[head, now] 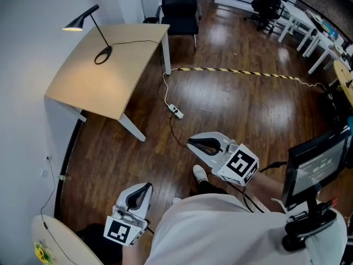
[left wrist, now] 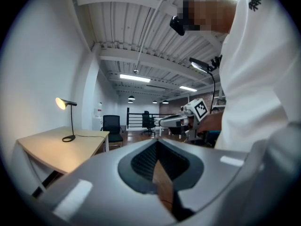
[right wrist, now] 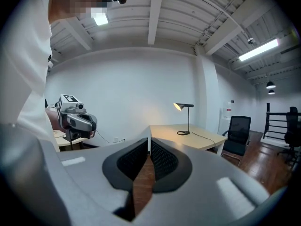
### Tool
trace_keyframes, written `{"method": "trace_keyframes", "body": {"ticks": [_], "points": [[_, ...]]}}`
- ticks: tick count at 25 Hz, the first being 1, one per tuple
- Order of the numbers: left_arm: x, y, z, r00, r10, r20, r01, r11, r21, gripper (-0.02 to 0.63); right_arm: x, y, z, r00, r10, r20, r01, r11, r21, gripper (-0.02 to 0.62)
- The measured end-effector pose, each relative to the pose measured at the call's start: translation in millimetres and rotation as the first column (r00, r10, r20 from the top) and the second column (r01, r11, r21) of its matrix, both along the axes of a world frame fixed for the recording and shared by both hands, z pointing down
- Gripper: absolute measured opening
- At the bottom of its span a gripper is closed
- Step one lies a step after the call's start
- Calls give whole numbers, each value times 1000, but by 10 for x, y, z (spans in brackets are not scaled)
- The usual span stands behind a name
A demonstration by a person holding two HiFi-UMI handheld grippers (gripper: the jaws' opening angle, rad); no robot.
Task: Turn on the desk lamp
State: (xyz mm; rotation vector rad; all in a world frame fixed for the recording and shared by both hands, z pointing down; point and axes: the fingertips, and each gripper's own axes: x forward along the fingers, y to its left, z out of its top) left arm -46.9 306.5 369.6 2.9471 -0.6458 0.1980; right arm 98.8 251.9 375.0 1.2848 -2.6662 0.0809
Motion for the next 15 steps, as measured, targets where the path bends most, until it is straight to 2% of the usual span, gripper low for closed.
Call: {"method": "trace_keyframes", "body": {"ticks": [6, 15], "points": [[-254, 196, 29, 1000, 21, -1, -21, 1000, 4, 17, -328, 276, -116, 1000, 14, -3, -14, 1000, -12, 11], [-292, 278, -2, 998, 57, -28, -57, 998, 9, 17, -409, 431, -111, 999, 32, -32, -33, 999, -20, 11]]}}
